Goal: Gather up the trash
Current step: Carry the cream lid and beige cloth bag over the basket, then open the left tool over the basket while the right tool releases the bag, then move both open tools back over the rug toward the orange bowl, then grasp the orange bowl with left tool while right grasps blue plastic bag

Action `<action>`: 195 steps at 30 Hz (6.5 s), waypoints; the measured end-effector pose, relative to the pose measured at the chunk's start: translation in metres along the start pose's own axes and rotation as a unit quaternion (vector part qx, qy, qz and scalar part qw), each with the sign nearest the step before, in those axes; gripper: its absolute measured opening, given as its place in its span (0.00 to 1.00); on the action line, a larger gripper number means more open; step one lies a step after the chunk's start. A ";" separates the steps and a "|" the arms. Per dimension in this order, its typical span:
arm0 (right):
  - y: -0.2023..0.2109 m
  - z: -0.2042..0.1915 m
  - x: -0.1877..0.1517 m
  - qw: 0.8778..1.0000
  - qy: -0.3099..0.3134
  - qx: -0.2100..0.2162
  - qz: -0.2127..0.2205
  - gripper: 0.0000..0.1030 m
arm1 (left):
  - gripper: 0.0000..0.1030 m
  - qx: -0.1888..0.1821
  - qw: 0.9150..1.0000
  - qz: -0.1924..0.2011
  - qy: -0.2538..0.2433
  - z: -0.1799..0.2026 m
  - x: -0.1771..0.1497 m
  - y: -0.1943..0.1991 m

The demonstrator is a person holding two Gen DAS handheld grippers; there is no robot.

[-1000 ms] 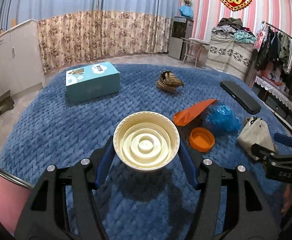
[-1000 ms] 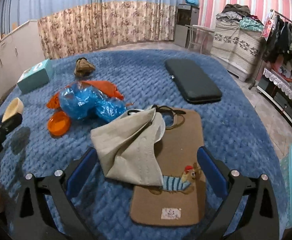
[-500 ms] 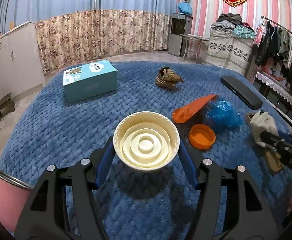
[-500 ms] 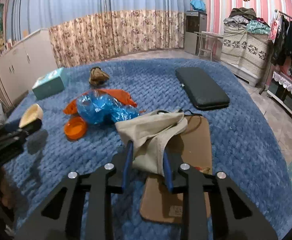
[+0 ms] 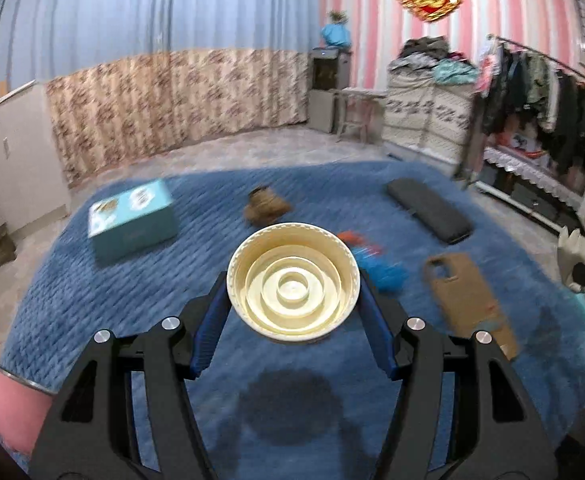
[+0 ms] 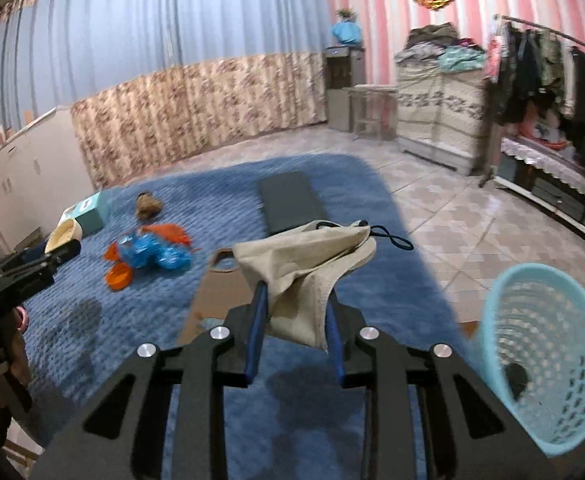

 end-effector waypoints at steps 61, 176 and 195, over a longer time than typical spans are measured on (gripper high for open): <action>0.119 0.276 -0.140 0.952 -0.165 -0.258 -0.026 0.27 | 0.59 -0.333 0.917 -0.097 -0.196 0.458 -0.134 -0.007; 0.005 0.052 -0.044 0.990 -0.036 -0.135 -0.017 0.96 | 0.95 -0.004 1.000 -0.011 0.020 -0.021 -0.016 -0.011; -0.020 0.039 -0.046 0.993 -0.029 -0.107 -0.039 0.96 | 0.62 0.007 0.990 -0.140 0.031 -0.016 -0.046 -0.089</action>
Point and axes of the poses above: each gripper's, at about its wrist camera, not at the fingertips, and y roughly against the way its jaws point, z to its right, x to its top, the point moved 10 cm from there along -y, roughly the way its jaws point, and after that the axes turned 13 degrees about y, right-handed, at the moved point
